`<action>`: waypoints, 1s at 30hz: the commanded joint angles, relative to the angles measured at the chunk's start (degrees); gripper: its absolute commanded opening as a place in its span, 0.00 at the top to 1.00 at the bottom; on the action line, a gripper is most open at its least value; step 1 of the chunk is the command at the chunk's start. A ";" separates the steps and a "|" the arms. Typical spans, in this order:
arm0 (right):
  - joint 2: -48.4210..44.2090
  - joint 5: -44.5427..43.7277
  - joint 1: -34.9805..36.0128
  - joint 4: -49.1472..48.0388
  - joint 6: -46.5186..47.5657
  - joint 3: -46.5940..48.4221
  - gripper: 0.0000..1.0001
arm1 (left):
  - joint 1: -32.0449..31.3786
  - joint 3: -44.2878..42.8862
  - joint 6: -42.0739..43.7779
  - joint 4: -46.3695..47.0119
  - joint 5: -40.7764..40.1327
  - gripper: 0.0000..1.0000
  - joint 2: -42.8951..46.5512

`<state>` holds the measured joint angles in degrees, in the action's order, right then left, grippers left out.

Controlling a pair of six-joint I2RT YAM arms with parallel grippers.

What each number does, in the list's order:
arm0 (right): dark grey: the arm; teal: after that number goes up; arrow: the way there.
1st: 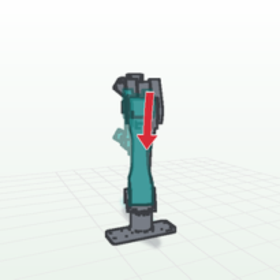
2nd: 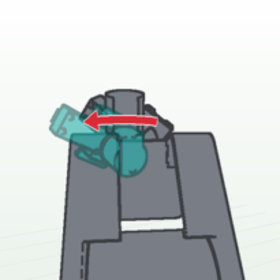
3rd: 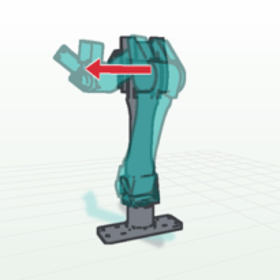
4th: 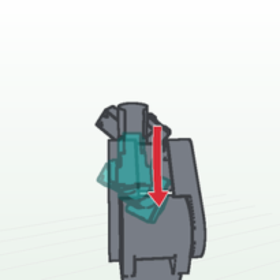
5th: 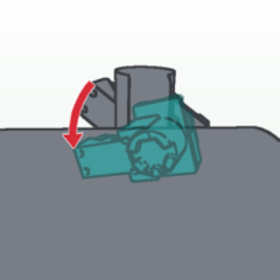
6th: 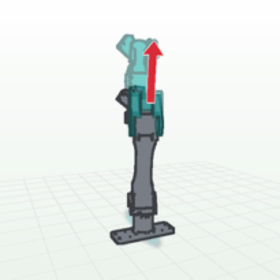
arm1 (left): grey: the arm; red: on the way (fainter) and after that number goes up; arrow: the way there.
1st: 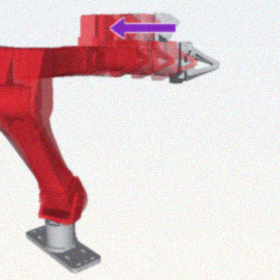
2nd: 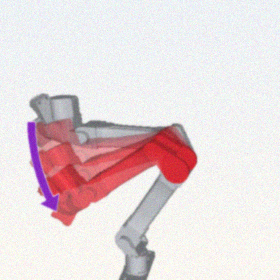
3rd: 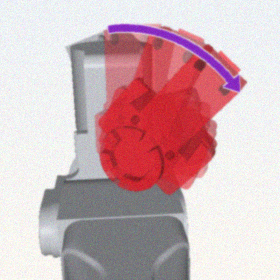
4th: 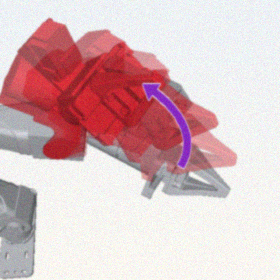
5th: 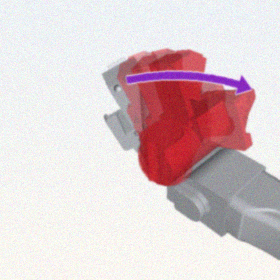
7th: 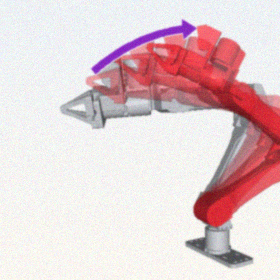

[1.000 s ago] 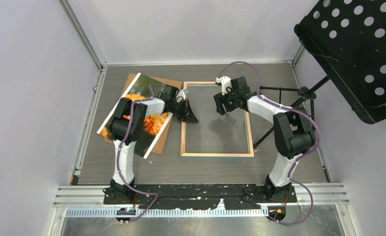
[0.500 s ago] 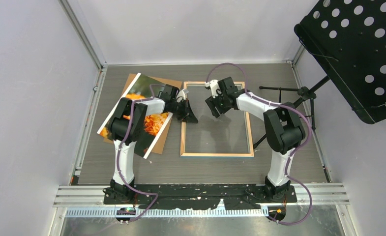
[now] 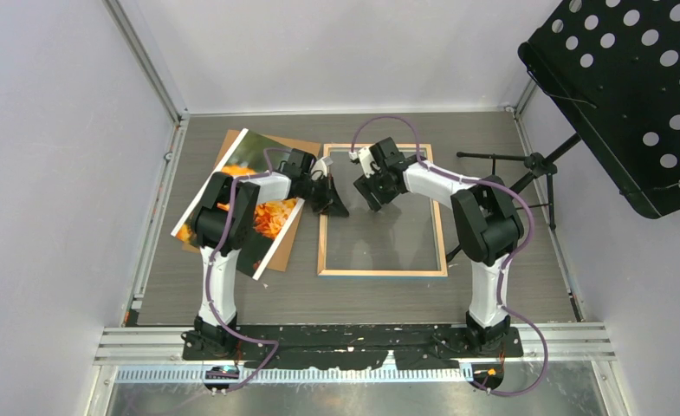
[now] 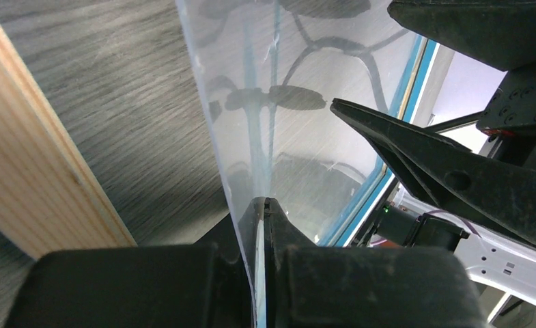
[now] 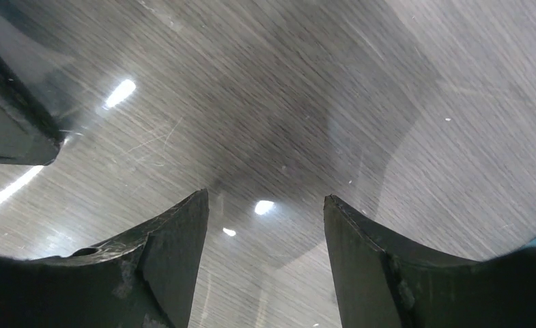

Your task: Put the photo into the frame

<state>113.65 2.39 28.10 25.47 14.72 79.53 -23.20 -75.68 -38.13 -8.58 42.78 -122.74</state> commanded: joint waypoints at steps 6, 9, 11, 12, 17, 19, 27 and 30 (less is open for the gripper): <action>1.69 -1.45 0.24 2.55 0.00 3.91 0.32 | -0.79 -0.84 3.49 -3.66 -4.00 0.87 1.70; 2.09 -1.44 0.20 2.84 -0.16 4.34 0.32 | -0.79 -0.31 3.81 -4.00 -4.57 0.80 2.42; 2.06 -1.43 0.20 2.90 -0.23 4.32 0.32 | -0.79 -0.26 4.29 -4.87 -4.86 0.76 2.88; 2.04 -1.38 0.20 2.87 -0.27 4.32 0.32 | -0.79 -0.26 4.61 -5.42 -5.10 0.74 3.09; 2.04 -1.23 0.21 2.96 -0.29 4.25 0.32 | -0.79 -0.42 6.42 -8.38 -6.36 0.60 4.37; 1.96 -1.20 0.20 2.96 -0.27 4.25 0.32 | -0.79 -0.59 7.13 -9.84 -7.01 0.54 4.73; 1.76 -1.12 0.20 2.98 -0.30 3.82 0.32 | -0.79 -1.82 10.94 -16.07 -9.40 0.40 6.12; 1.83 -1.08 0.21 2.98 -0.34 3.90 0.32 | -0.72 -2.07 12.45 -18.03 -11.09 0.37 7.32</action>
<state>115.44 1.61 28.12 27.94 14.63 82.19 -24.32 -77.17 -30.59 -19.25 37.50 -118.13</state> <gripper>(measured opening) 0.682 0.606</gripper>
